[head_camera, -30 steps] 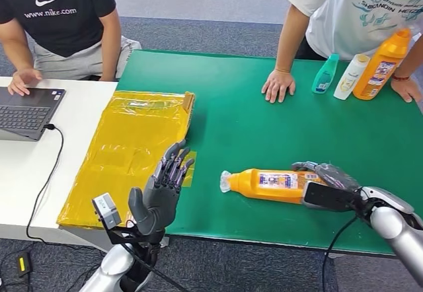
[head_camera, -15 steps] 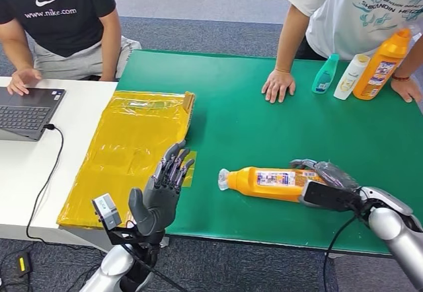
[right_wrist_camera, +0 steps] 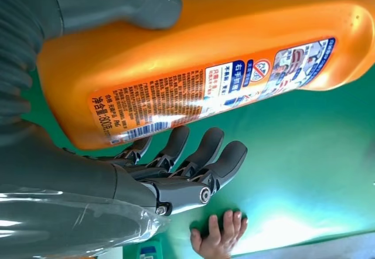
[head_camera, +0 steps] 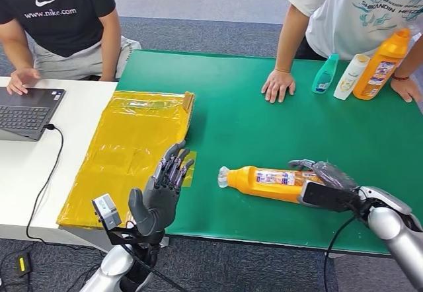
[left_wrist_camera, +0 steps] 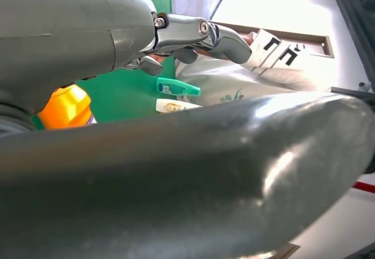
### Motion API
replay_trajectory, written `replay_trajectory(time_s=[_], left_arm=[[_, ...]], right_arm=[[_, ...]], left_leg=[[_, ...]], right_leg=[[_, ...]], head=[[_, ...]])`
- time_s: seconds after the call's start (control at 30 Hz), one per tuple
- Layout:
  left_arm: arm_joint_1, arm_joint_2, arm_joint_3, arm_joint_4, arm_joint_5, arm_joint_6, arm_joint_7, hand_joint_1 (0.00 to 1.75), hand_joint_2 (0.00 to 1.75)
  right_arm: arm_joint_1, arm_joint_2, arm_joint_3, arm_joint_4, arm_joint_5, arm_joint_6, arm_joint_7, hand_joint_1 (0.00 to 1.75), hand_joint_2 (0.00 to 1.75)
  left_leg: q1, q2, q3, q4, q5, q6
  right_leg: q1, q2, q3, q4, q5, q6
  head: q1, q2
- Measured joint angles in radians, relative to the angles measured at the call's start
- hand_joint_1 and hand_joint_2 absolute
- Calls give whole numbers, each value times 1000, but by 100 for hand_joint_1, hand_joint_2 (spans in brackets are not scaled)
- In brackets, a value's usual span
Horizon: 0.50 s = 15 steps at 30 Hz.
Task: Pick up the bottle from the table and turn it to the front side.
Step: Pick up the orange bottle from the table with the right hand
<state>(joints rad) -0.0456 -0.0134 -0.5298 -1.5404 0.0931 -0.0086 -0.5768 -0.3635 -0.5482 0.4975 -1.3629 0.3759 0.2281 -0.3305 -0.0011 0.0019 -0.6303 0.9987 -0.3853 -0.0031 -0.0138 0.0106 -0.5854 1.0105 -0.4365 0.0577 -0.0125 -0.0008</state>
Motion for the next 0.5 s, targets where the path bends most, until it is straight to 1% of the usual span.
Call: replay_trajectory(time_s=[0.27, 0.5], left_arm=[[0, 0, 0, 0, 6, -10, 0, 0, 0], [-1, -5, 0, 0, 9, -19, 0, 0, 0]], right_arm=[[18, -10, 25, 17, 47, 46, 48, 175, 175], [21, -14, 63, 58, 87, 42, 80, 175, 175]], left_leg=[[0, 0, 0, 0, 0, 0], [0, 0, 2, 0, 0, 0]], right_leg=[[0, 0, 0, 0, 0, 0], [0, 0, 1, -1, 0, 0]], head=[[0, 0], [0, 0]])
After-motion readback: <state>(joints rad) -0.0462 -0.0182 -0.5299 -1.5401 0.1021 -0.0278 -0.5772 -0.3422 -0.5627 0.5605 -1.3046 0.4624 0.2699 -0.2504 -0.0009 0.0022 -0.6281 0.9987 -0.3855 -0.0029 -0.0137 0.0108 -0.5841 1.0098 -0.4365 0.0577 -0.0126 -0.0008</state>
